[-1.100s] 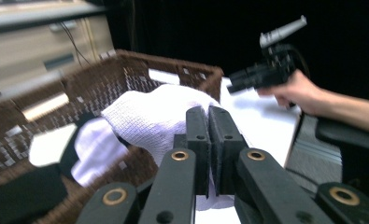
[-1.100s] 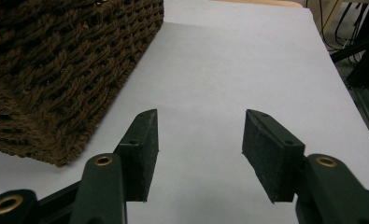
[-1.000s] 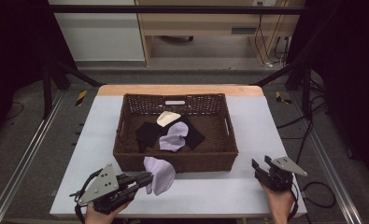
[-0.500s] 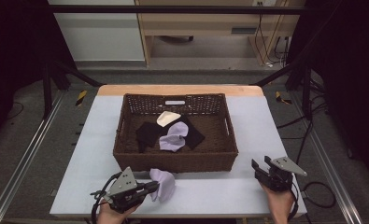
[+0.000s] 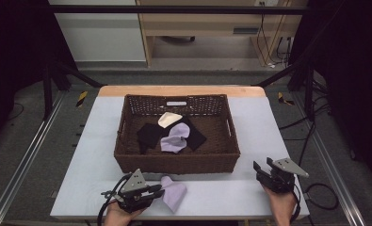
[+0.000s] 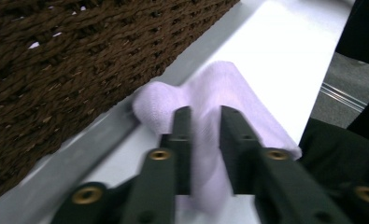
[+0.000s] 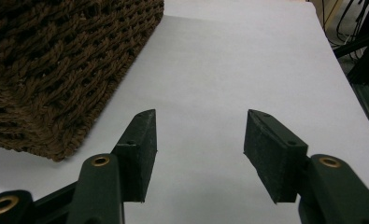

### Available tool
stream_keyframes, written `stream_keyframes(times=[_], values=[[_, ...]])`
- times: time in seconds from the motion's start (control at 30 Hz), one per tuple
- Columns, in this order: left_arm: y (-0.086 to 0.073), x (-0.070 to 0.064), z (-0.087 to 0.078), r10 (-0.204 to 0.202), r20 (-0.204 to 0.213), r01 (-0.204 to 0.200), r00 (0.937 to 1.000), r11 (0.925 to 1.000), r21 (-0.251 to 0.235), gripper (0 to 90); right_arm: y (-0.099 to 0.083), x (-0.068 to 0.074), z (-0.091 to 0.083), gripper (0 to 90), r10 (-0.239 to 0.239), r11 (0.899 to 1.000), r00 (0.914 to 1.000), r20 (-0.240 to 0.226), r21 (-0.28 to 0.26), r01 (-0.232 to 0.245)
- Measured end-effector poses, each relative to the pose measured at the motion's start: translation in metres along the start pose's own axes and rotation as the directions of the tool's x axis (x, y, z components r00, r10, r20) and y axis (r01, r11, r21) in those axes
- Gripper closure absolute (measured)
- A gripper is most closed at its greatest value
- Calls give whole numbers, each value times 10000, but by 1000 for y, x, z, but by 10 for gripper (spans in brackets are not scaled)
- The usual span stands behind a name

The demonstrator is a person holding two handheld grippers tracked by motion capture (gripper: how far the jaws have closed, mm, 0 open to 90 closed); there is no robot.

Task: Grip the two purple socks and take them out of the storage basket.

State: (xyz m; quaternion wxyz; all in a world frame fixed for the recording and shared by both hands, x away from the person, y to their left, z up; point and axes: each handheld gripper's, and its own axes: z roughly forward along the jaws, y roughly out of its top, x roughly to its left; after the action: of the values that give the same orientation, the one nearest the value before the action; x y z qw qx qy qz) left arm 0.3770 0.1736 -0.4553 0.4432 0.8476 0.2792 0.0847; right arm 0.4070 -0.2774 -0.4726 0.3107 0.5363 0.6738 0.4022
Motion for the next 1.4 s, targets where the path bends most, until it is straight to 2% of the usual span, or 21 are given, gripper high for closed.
stream_keyframes(times=[0.17, 0.37, 0.67, 0.73, 0.9, 0.97, 1.1, 1.2, 1.4], values=[[2, -5, -10, 106, -291, -119, 9995, 9989, -443, 583, 0, -1, -1, 442, 2, 10000, 10000, 12, -12, -2], [8, -4, -23, -116, -363, 82, 9993, 9958, -914, 524, 0, -1, -1, 445, -9, 10000, 10000, 16, -16, 9], [22, -4, -42, -98, -786, -33, 9969, 9864, -1641, 462, 0, -1, -1, 486, -36, 10000, 10000, -17, -75, 36], [30, -2, -50, -151, -900, -29, 9958, 9805, -1965, 457, 0, -1, 0, 492, -77, 9999, 10000, -7, -64, 77], [46, 2, -62, -47, -1271, -251, 9919, 9726, -2312, 453, 0, 1, 0, 524, -161, 9998, 9999, 24, -133, 161], [53, 4, -68, -17, -1473, -365, 9891, 9660, -2560, 446, 0, 0, -1, 537, -183, 9997, 9998, 23, -153, 183], [70, 14, -77, -221, -1706, -295, 9851, 9553, -2941, 435, 0, 0, -1, 551, -182, 9997, 9998, 25, -158, 182], [86, 21, -78, -138, -2004, -456, 9796, 9563, -2887, 435, 0, 1, -1, 553, -155, 9998, 9999, 14, -122, 155], [117, 35, -67, -45, -2183, -563, 9759, 9608, -2715, 455, 1, 0, -1, 582, -118, 9999, 9999, -40, -123, 118]])
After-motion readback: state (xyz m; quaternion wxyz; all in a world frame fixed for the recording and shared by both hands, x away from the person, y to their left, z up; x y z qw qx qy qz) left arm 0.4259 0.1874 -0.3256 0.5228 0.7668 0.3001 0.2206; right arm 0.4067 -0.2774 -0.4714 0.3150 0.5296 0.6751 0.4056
